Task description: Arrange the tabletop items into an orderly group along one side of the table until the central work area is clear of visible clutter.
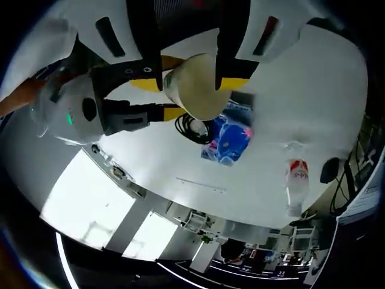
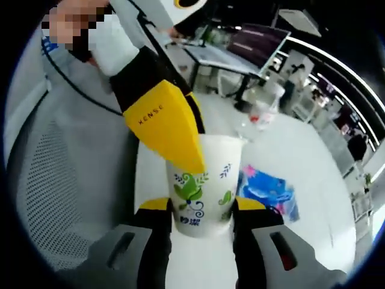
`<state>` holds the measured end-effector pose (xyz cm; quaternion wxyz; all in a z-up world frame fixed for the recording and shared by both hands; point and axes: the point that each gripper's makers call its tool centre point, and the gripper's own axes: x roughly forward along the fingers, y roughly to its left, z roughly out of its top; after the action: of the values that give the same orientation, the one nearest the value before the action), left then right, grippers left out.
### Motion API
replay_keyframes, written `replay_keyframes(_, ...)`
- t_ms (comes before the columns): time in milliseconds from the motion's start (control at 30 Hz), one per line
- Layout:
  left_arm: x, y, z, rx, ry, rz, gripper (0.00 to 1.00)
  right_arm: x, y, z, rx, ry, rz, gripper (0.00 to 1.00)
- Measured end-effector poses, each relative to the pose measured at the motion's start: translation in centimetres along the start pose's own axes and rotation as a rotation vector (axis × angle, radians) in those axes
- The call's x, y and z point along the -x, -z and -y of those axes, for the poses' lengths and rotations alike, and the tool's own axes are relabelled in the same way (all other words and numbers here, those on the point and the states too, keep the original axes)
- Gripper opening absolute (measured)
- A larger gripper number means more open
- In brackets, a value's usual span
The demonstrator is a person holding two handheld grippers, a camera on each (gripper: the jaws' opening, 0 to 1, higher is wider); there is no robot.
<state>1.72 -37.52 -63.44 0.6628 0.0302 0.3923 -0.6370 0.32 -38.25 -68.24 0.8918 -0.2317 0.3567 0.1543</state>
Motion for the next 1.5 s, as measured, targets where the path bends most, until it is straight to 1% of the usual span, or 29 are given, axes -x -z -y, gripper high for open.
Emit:
replay_keyframes(133, -0.3, 0.3, 0.2, -0.003, 0.007, -0.017, 0.33, 0.0, -0.5, -0.2, 0.048, -0.004, -0.001, 0.38)
replay_keyframes(367, -0.4, 0.6, 0.2, 0.004, 0.016, -0.025, 0.3, -0.1, -1.2, -0.5, 0.079, -0.014, 0.013, 0.38)
replay_keyframes(467, -0.4, 0.5, 0.0, 0.038, 0.018, -0.01, 0.24, -0.1, -1.4, -0.6, 0.083, -0.017, 0.021, 0.38)
replay_keyframes(600, -0.4, 0.3, 0.0, 0.046, 0.021, 0.007, 0.13, 0.0, -1.5, -0.8, 0.093, -0.021, 0.021, 0.39)
replay_keyframes(733, -0.4, 0.2, 0.6, 0.063, 0.049, 0.02, 0.06, -0.2, -1.5, -1.0, 0.083, -0.027, 0.023, 0.38)
replay_keyframes(900, -0.5, 0.0, 1.0, 0.076, 0.073, 0.033, 0.0, -0.3, -1.7, -1.0, 0.064, -0.022, 0.03, 0.38)
replay_keyframes(1133, -0.4, -0.3, 0.9, 0.103, 0.079, 0.05, 0.0, -0.4, -1.9, -0.7, 0.049, -0.009, 0.035, 0.38)
replay_keyframes(1200, -0.4, -0.2, 0.9, 0.102, 0.078, 0.05, 0.0, -0.4, -1.5, -0.6, 0.039, -0.006, 0.028, 0.38)
replay_keyframes(1267, -0.4, -0.2, 0.8, 0.097, 0.071, 0.051, 0.0, -0.4, -1.2, -0.5, -0.023, -0.005, 0.034, 0.39)
replay_keyframes(1367, -0.3, -0.4, 0.3, 0.095, 0.054, 0.057, 0.0, -0.1, -0.7, -0.4, -0.045, -0.001, 0.033, 0.39)
replay_keyframes(1500, -0.3, -0.3, 0.0, 0.079, 0.039, 0.05, 0.0, 0.0, 0.3, -0.8, -0.066, -0.006, 0.016, 0.42)
